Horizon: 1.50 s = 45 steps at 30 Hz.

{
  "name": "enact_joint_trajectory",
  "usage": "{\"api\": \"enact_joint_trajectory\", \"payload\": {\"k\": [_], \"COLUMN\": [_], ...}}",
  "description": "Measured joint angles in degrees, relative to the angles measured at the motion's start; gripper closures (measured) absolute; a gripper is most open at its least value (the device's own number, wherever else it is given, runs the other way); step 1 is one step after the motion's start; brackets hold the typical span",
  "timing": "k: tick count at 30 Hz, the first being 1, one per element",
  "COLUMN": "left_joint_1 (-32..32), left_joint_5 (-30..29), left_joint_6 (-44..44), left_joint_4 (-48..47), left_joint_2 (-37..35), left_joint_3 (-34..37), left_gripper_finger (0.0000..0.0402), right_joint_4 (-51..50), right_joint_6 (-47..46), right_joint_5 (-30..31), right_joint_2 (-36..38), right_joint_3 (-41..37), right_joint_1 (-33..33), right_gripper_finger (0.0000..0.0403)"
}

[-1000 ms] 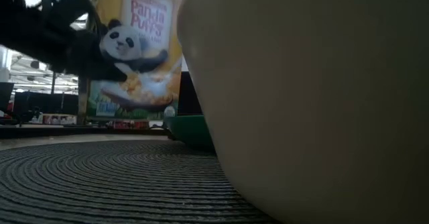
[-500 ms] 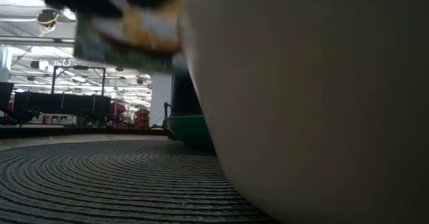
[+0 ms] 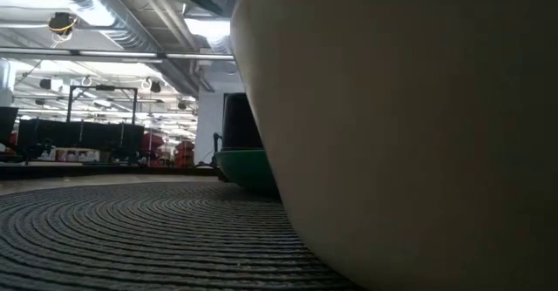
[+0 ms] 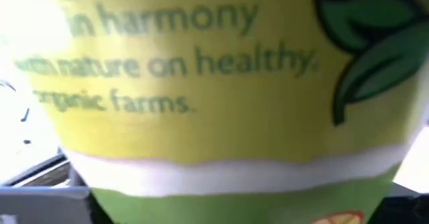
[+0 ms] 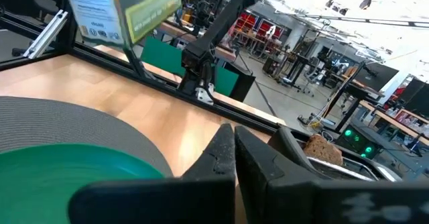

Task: Arrange a breakfast setting
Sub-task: Pour the cereal into the white bowl

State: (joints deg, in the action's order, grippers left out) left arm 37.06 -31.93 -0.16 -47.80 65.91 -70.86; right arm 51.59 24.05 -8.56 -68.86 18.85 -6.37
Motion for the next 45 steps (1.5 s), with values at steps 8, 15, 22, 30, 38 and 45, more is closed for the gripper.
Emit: {"api": "enact_joint_trajectory", "payload": {"k": [8, 15, 22, 30, 38, 45], "left_joint_1": [-0.5, 1.5, 3.4, 3.0, 2.4, -0.3], "left_joint_5": [3.6, 6.2, 9.7, 12.0, 8.4, 5.2], "left_joint_6": [-10.0, -6.9, -7.2, -4.7, 1.7, 6.9], "left_joint_4": [-28.3, -39.8, -41.9, -42.3, -42.2, -42.2], "left_joint_2": [17.1, 28.7, 34.2, 38.7, 39.5, 39.9], "left_joint_3": [-23.3, -37.0, -40.9, -40.9, -40.9, -40.8], "left_gripper_finger": [0.0171, 0.0171, 0.0171, 0.0171, 0.0171, 0.0177], "right_joint_4": [-2.2, -2.6, -2.5, -2.4, -2.5, -2.6], "right_joint_6": [0.0, -0.1, -0.1, -0.1, 0.4, 1.4], "right_joint_5": [0.0, 0.0, 0.0, 0.0, 0.0, 0.0], "right_joint_2": [0.0, 0.0, 0.0, 0.0, 0.0, 0.0], "right_joint_3": [0.0, 0.0, 0.0, 0.0, 0.0, 0.0], "right_joint_1": [0.0, 0.0, 0.0, 0.0, 0.0, 0.0], "right_gripper_finger": [0.0403, 0.0403, 0.0403, 0.0403, 0.0403, 0.0403]}}
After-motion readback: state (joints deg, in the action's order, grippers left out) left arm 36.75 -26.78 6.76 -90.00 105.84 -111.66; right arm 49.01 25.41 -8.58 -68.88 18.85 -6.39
